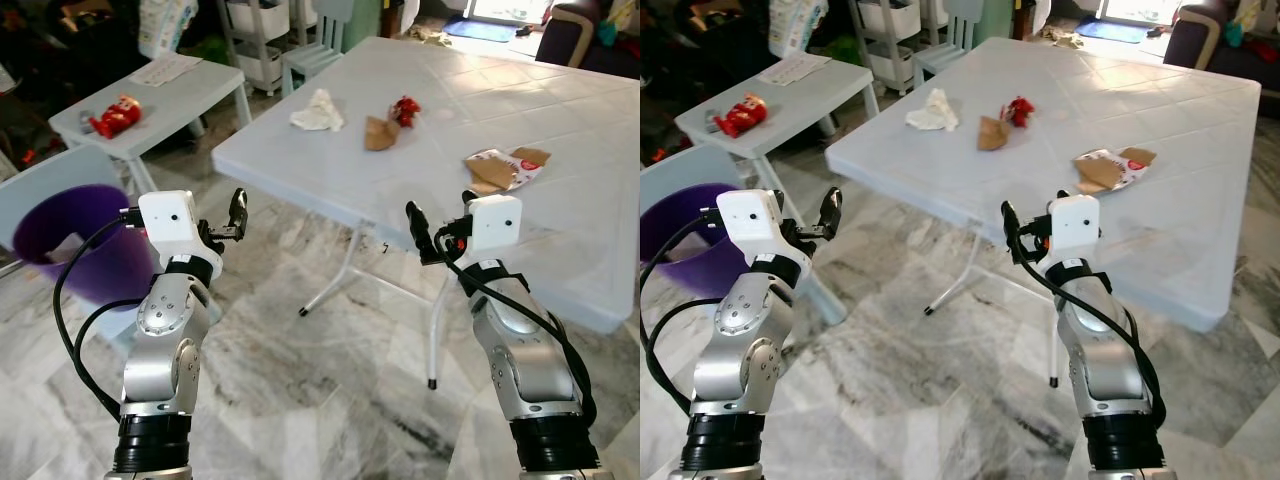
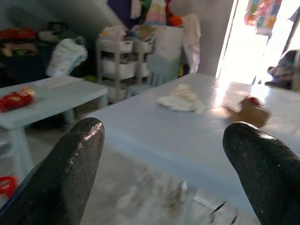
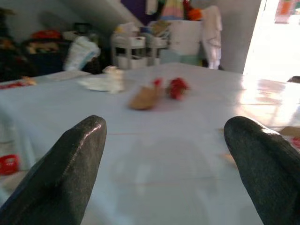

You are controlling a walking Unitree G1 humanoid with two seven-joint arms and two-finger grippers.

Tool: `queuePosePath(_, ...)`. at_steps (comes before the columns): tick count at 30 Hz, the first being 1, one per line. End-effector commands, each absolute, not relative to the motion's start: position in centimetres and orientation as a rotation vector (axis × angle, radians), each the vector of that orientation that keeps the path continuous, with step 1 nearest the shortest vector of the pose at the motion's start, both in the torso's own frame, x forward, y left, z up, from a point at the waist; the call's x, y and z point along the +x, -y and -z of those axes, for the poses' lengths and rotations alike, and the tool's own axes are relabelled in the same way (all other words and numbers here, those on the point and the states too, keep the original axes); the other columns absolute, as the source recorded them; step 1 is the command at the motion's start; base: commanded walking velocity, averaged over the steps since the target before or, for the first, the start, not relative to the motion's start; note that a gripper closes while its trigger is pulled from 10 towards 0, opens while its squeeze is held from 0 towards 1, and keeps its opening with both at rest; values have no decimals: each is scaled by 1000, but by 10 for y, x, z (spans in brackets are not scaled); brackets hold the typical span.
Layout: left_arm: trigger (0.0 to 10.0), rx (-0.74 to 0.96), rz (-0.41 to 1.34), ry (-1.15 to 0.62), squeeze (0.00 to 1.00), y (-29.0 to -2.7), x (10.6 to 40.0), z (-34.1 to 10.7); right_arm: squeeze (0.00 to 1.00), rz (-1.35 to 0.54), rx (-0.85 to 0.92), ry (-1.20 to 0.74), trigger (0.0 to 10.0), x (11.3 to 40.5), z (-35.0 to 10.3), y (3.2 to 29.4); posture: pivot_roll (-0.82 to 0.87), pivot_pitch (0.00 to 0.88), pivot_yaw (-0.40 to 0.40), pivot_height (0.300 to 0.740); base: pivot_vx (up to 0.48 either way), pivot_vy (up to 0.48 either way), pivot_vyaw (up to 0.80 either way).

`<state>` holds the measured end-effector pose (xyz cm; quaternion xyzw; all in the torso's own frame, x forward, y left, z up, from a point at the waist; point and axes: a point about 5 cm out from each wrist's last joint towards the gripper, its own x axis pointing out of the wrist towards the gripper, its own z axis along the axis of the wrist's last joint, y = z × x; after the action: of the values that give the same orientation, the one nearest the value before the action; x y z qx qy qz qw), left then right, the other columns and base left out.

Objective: Picking trash to rubbish bin

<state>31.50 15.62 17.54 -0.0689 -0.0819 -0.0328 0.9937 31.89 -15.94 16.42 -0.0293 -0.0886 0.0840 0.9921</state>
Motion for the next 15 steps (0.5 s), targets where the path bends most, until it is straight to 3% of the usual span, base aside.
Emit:
queuePosePath(1, 10000, -121, 81, 170, 0, -153, 316, -178, 0, -151, -60, 176, 10000, 319, -164, 163, -12, 56, 23, 740, 469, 0, 0)
queuePosePath(15, 10000, -113, 72, 158, 0, -153, 315, -176, 0, -142, -61, 168, 10000, 320, -163, 163, -8, 59, 22, 740, 439, 0, 0)
